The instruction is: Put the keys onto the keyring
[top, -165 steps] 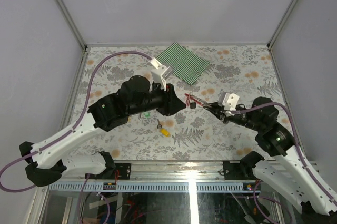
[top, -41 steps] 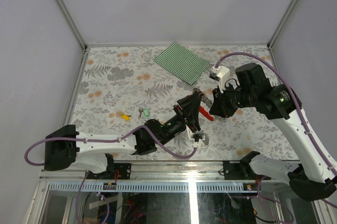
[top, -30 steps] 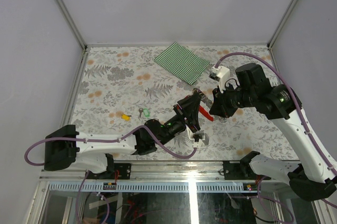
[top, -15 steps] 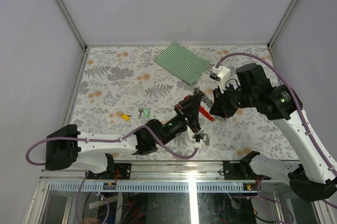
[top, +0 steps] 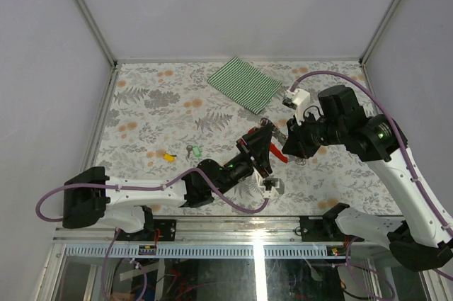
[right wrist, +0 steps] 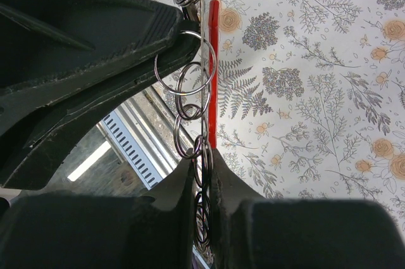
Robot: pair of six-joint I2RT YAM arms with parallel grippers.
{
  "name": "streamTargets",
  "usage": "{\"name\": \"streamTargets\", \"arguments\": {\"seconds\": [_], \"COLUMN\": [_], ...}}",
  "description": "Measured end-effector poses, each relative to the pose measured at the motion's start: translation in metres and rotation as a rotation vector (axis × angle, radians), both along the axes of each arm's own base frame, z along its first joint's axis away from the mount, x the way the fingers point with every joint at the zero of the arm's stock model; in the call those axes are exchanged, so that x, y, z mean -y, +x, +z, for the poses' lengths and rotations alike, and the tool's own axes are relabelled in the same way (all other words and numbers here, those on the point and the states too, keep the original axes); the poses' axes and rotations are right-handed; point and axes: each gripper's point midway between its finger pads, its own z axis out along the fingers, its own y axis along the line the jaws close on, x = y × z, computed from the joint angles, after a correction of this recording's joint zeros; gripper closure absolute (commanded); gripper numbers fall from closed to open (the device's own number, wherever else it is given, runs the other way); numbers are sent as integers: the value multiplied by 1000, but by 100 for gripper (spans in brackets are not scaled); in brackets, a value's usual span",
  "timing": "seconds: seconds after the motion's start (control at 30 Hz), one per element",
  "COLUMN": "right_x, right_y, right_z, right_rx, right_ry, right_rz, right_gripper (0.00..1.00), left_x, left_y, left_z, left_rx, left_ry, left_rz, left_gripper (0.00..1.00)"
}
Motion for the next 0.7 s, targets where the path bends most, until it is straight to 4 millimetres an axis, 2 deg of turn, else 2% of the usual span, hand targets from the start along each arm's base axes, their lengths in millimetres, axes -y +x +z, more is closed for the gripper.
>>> {"name": "streamTargets", "arguments": {"seconds": [0.43, 0.7], "right_x": [1, 2], "right_y": [0, -1], "right_z": [1, 2], "right_rx": [5, 17], "right_ry": [1, 4], "right_rz": [0, 2], "right_gripper": [94, 92], "left_x": [0, -1], "left_y": [0, -2], "left_z": [-1, 0], "left_rx": [4, -41], "left_ry": [6, -22], "left_rz": [2, -17], "left_gripper": [100, 100]}}
